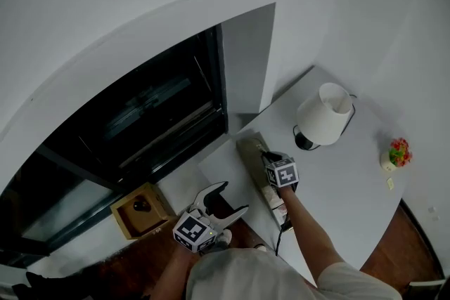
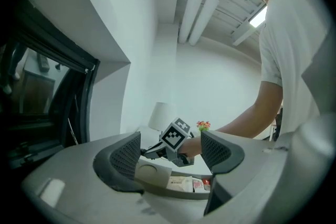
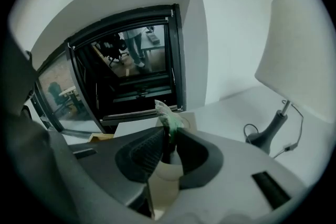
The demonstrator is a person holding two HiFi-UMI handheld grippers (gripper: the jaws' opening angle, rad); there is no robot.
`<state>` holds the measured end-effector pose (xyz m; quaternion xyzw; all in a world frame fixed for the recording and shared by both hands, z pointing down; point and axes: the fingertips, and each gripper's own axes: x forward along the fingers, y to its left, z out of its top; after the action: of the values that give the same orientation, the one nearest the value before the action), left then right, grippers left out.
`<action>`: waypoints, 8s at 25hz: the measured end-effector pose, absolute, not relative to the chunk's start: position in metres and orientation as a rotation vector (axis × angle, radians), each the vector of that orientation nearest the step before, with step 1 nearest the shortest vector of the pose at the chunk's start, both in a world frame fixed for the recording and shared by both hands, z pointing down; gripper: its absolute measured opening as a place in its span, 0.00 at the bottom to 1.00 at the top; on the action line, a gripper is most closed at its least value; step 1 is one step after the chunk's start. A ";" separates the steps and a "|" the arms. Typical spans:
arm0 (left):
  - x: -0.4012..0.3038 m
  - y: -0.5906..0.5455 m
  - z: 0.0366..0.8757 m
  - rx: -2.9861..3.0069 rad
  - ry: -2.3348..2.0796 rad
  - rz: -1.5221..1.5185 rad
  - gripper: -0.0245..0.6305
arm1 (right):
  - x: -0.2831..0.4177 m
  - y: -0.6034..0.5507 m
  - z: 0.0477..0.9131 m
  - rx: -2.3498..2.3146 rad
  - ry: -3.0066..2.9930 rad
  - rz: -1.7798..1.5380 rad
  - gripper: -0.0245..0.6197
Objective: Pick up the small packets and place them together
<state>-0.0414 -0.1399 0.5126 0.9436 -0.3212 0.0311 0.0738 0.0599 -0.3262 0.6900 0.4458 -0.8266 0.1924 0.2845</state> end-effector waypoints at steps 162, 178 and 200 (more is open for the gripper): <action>-0.062 -0.092 0.511 2.721 -1.112 -0.014 0.52 | 0.127 -0.188 0.764 1.029 -2.097 0.629 0.65; -0.085 -0.091 0.520 2.658 -1.207 -0.013 0.52 | 0.111 -0.213 0.814 0.957 -1.903 0.599 0.47; -0.082 -0.096 0.517 2.680 -1.177 -0.011 0.52 | 0.132 -0.170 0.752 1.058 -1.965 0.621 0.30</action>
<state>-0.0820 -0.0957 0.5169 0.9103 -0.3999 -0.0039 0.1072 0.1324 -0.1698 0.7519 0.4182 -0.7771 0.2455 0.4011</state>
